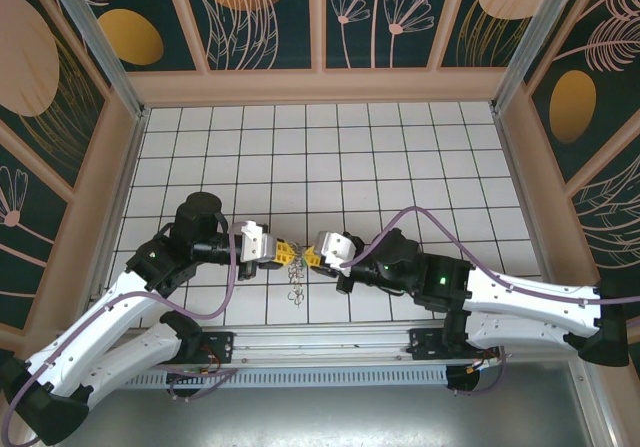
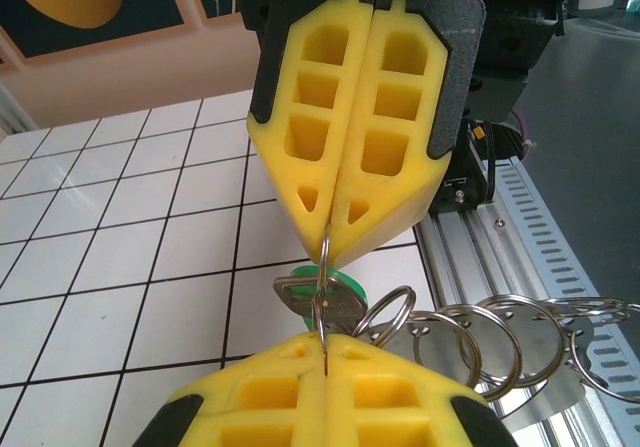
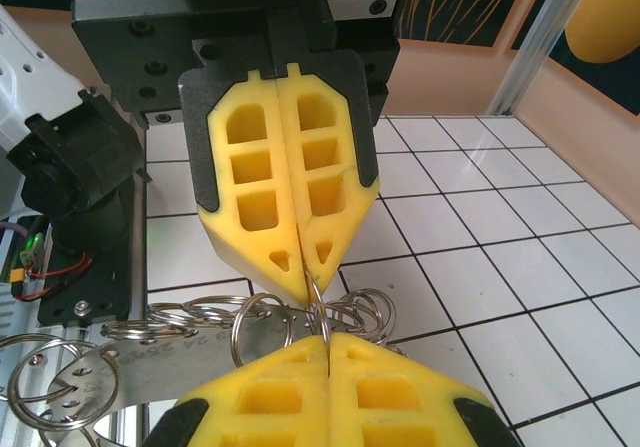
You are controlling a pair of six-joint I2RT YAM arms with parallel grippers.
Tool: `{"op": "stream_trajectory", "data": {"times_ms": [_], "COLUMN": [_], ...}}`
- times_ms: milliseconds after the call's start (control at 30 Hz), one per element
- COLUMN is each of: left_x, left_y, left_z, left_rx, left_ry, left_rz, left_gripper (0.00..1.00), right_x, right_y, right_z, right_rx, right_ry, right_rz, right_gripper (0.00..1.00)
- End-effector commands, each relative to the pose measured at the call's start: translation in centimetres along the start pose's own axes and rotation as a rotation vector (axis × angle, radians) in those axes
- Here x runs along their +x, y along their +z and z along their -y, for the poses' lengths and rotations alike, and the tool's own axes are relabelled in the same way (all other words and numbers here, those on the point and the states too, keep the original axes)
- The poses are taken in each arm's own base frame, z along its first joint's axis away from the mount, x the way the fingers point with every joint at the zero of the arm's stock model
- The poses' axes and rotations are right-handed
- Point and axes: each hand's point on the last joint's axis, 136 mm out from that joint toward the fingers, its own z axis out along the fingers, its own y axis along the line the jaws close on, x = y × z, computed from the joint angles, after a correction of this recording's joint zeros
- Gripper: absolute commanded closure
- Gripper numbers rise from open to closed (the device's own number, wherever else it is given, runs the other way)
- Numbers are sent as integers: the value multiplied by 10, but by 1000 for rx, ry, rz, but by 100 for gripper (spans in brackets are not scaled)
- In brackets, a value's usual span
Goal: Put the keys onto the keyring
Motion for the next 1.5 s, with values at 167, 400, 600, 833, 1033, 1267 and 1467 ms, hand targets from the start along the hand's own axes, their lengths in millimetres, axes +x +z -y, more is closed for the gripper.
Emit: {"op": "stream_trajectory", "data": {"times_ms": [167,400,600,833,1033,1267,1467], "left_x": [-23,-23,-22,-23,-23,-24,-23], "left_y": [-3,-3,-3,-4,-4,-5,-4], "left_z": [6,6,5,4,4,4,3], "left_rx": [34,33,27,21,20,15,13], "left_ry": [57,56,56,60,59,60,59], "left_rz": [82,82,80,80,82,82,80], "left_gripper": [100,100,100,100,100,100,100], "right_x": [-3,-4,-10,-11,-10,-9,-8], "right_y": [8,9,5,6,5,7,7], "right_z": [-3,-4,1,3,4,4,3], "right_rx": [-30,-39,-16,-6,2,1,-3], "right_ry": [-18,-23,-16,7,20,10,-8], "right_rz": [12,9,30,29,26,18,3], "right_gripper": [100,100,100,100,100,100,100]}}
